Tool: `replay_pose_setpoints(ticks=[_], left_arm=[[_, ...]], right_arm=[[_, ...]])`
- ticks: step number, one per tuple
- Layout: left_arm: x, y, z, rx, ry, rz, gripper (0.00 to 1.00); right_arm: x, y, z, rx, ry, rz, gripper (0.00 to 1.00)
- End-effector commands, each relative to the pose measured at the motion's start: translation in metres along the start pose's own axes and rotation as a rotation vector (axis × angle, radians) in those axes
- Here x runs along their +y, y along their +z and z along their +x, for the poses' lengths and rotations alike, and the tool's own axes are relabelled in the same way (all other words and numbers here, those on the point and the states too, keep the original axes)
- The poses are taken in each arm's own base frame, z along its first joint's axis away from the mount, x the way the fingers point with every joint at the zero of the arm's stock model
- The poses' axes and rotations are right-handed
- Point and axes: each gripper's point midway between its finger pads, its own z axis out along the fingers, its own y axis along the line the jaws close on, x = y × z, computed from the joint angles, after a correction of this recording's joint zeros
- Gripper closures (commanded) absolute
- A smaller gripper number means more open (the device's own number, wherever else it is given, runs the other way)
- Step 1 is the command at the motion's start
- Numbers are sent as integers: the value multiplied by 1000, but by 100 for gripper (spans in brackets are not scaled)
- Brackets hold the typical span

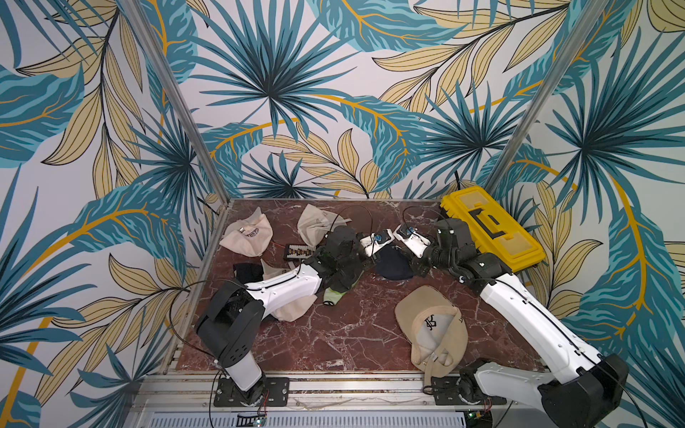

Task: Open the adjustable buckle of the baseball cap
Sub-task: Pull the adjustable strap on the baseball cap.

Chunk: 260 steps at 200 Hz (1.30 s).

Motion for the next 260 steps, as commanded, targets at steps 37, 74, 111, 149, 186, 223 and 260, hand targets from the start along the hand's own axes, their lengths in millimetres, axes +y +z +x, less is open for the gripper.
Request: replay_pose_setpoints(ticks=[37,74,111,149,186,223,260], left_arm=[[36,-5,0,-34,-194,-13,100],[-30,-9,-16,-121,-80,302,100],[-18,0,-6,-69,-109,193,100],[-7,0,-6,-56,-128,132,100],[0,0,-6,-52,-179,113,100],[-30,2,-18,-88,-183,253,100],[-62,1,-32,-120,-192,379,100]], right_arm=[[-30,-10,49,99,213,264,100],[6,4,21,-32,175,59,98],[13,-2,24,-30,154,38,71],[7,-6,33,9,170,87,87],[7,-16,25,1,225,79,100],[13,-9,12,-62,240,84,100],[15,9,0,-53,222,87,100]])
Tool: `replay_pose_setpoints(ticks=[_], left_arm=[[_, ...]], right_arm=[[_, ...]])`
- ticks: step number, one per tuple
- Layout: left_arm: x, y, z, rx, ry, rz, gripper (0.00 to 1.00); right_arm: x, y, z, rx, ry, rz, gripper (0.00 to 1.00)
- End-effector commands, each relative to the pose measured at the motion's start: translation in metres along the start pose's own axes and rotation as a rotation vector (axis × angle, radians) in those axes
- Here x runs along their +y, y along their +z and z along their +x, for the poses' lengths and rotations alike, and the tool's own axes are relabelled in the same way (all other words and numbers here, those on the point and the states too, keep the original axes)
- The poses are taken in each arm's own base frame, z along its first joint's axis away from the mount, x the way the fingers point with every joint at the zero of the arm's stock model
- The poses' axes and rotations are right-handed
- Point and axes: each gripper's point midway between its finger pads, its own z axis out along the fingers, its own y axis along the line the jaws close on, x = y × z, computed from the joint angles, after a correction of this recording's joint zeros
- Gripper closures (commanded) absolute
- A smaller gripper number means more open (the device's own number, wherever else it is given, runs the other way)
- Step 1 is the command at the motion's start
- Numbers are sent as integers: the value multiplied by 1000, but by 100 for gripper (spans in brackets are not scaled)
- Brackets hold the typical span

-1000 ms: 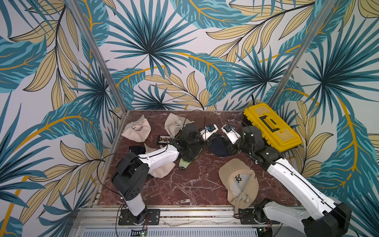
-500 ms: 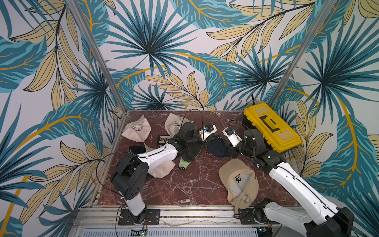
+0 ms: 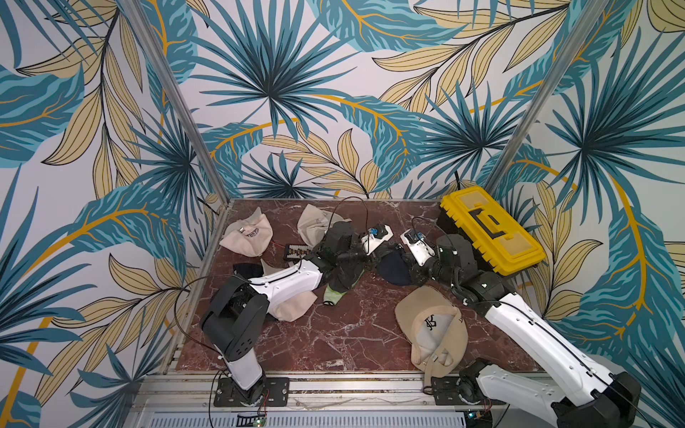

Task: Open the adjustable buckle of the baseball cap
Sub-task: Pull the adjustable strap on the baseball cap, then place the baseball cap at the center of the board.

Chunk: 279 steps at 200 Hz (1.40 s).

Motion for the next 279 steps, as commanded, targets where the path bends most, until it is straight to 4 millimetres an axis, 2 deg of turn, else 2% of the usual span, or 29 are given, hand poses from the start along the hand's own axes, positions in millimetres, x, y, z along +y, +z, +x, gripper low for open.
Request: replay_pose_setpoints(ticks=[1,18,40,60,83,131,152,173,191,196,204,208,214,227,240,261,279], left_arm=[[-25,8,-18,-50,-5,119,100],[-25,10,-19,-52,-23,127,100],[-13,14,-17,-43,-41,77,100],[4,19,-16,-39,-76,27,100],[29,21,-13,-38,-137,-30,100],[83,13,-12,-56,-239,-145,100],[93,6,-11,-57,-238,-173,100],[97,3,-11,-58,-220,-178,100],[103,4,-14,-66,-208,-187,100],[106,4,-16,-71,-207,-190,100],[112,6,-21,-82,-198,-196,100],[115,7,-24,-87,-192,-199,100],[119,9,-28,-95,-180,-207,100],[132,12,-35,-109,-152,-244,100],[147,15,-43,-125,-122,-287,100],[170,19,-49,-133,-41,-345,100],[189,23,-44,-118,26,-407,100]], right_arm=[[0,11,-8,-8,12,17,100],[3,13,-11,-11,-1,-2,100],[12,6,-11,-12,-28,-51,100],[19,-7,-7,-27,-46,-87,100],[16,-22,0,-33,-46,-56,100],[-9,-27,20,0,61,1,100],[-26,-32,19,-44,136,35,100],[-43,-36,10,-103,171,100,100],[-64,-35,1,-145,197,201,100],[-74,-35,-1,-151,212,250,87],[-87,-37,-2,-155,237,315,52],[-93,-40,-12,-194,239,342,42],[-97,-43,-17,-206,242,358,33],[-104,-49,-25,-218,265,386,25],[-109,-56,-28,-231,305,413,23],[-115,-65,-5,-151,429,471,22],[-108,-70,13,-74,492,462,22]])
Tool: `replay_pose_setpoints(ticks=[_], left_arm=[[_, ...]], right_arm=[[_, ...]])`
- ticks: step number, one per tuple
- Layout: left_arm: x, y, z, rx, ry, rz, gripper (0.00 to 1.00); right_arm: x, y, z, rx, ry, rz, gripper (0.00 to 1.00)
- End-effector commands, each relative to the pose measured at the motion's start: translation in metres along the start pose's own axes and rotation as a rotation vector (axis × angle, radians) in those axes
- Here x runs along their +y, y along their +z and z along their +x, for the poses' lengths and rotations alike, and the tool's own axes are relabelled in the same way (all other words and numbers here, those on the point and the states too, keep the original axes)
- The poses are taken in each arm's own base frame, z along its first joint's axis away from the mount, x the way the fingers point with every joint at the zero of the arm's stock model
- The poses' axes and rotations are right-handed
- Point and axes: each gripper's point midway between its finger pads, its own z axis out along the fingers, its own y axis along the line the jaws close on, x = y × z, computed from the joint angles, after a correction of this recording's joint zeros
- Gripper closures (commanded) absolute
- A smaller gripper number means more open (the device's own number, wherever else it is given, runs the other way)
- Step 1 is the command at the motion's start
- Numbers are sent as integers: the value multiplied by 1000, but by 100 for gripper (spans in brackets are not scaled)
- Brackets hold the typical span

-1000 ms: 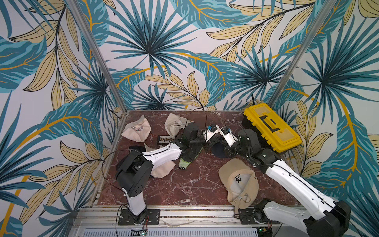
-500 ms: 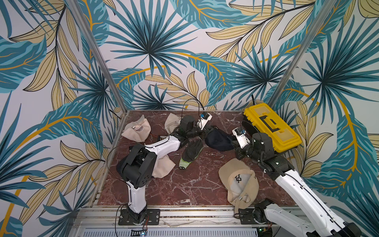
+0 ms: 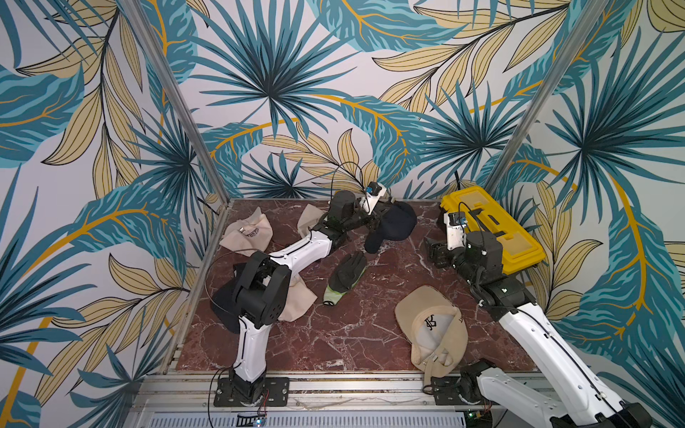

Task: Open the adjustable buckle of the baseball cap
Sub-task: Place the baseball cap at the center of the board, then pick up the baseball cap from the center of the board.

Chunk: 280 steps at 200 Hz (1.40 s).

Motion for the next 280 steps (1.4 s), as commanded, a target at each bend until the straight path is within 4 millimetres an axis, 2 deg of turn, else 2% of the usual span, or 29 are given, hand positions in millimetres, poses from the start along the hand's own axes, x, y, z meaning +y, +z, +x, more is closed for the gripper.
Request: replay_pose_setpoints(ticks=[1,21,44,50,79,90,105,115,140,159,177,227,263,280], left_arm=[[30,9,-7,-29,125,-102,100],[46,20,6,-14,174,-136,100],[62,30,34,23,169,-157,100],[64,32,42,34,161,-155,97],[60,38,77,80,110,-106,70],[57,38,84,89,78,-93,48],[56,34,83,91,28,-100,28],[53,29,77,87,1,-97,21],[41,12,66,87,-64,-98,11],[31,-1,71,110,-111,-106,9],[19,-11,78,133,-136,-94,9],[-15,-28,91,173,-189,24,10],[-20,-39,104,203,-187,22,12],[-22,-43,105,207,-187,22,12]], right_arm=[[-18,-15,20,97,123,87,22],[-20,-28,45,208,170,102,22],[-22,-37,73,325,233,125,22],[-23,-38,80,352,251,133,22],[-14,-34,103,443,290,104,21],[-12,-33,109,458,297,92,21],[-13,-32,118,486,307,90,21],[-13,-33,127,520,314,92,20],[-17,-35,156,643,349,114,18],[-19,-36,176,743,366,136,18],[-14,-35,187,809,371,123,18],[-13,-24,225,953,335,136,21],[-30,-11,236,988,245,218,25],[-25,-3,236,997,244,180,32]])
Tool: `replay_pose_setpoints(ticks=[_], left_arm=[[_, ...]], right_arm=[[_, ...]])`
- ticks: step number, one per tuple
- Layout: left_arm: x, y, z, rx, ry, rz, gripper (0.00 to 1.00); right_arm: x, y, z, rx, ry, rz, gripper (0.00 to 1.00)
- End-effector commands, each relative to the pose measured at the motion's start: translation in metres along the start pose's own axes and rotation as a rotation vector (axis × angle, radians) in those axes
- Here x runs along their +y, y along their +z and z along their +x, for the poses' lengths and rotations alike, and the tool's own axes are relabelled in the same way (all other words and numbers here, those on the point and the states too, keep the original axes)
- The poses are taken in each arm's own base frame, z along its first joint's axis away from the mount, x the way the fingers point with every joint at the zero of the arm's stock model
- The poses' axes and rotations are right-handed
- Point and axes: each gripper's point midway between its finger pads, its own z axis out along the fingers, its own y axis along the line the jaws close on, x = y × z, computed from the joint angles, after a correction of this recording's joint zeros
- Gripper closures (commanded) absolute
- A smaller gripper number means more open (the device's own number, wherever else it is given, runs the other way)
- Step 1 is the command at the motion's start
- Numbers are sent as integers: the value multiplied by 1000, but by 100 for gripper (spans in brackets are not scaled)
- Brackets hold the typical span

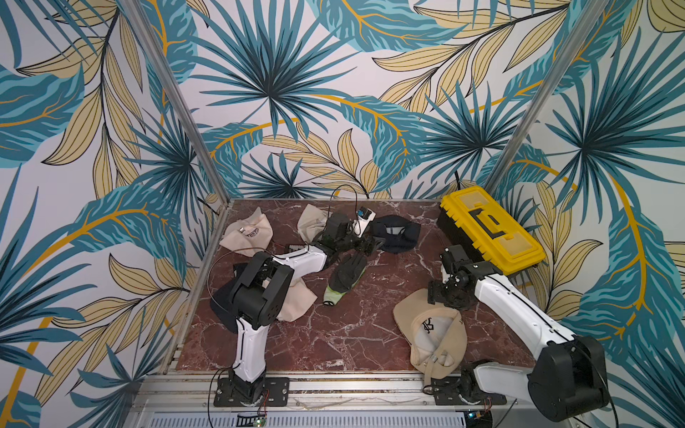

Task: Open the adjustable buckle of the baseball cap
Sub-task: Pick up the baseball cap from the center of the board.

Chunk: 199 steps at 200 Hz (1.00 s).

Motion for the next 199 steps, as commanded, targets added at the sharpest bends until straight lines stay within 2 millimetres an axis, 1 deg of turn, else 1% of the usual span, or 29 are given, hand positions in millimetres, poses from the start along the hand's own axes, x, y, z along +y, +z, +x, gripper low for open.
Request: replay_pose_setpoints(ticks=[1,12,16,25,41,52,68,82,92,100,108,118,125,131,132,133,135,150,173,199], left_arm=[[-9,-11,-12,-24,18,18,12],[-10,-13,-11,-23,21,17,13],[-10,-14,-11,-23,24,17,13],[-11,-16,-11,-22,30,13,13],[-11,-18,-10,-21,38,8,13],[-11,-19,-10,-21,44,7,13],[-11,-20,-9,-19,42,5,13],[-12,-20,-9,-19,42,9,13],[-13,-21,-9,-20,44,13,14],[-13,-21,-10,-22,46,12,14],[-13,-22,-10,-22,50,12,14],[-13,-23,-11,-24,57,8,14],[-12,-23,-12,-25,59,4,14],[-12,-23,-12,-26,62,0,14],[-12,-23,-12,-26,61,0,14],[-12,-23,-13,-27,62,0,14],[-11,-23,-13,-28,63,0,14],[-12,-23,-16,-32,64,2,14],[-15,-26,-21,-43,61,11,14],[-16,-37,-28,-58,66,-17,13]], right_arm=[[-2,8,-6,3,-37,18,33],[1,12,-7,20,-43,9,33],[1,14,-8,27,-44,13,30],[-2,15,-10,28,-44,30,22],[-3,14,-17,10,-56,44,15],[-5,13,-19,0,-57,52,14],[-1,14,-19,10,-68,28,15],[8,20,-14,49,-74,-26,22],[16,25,-9,82,-75,-77,32],[20,28,-6,104,-76,-109,44],[23,31,-5,116,-73,-127,57],[21,31,-6,110,-72,-125,75],[20,29,-10,91,-74,-117,85],[16,27,-13,72,-73,-101,95],[16,26,-14,66,-75,-100,95],[15,26,-14,65,-74,-96,98],[14,25,-16,55,-74,-91,100],[10,12,-30,-17,-71,-70,100],[4,-13,-64,-169,-6,-69,100],[11,-40,-98,-321,90,-170,100]])
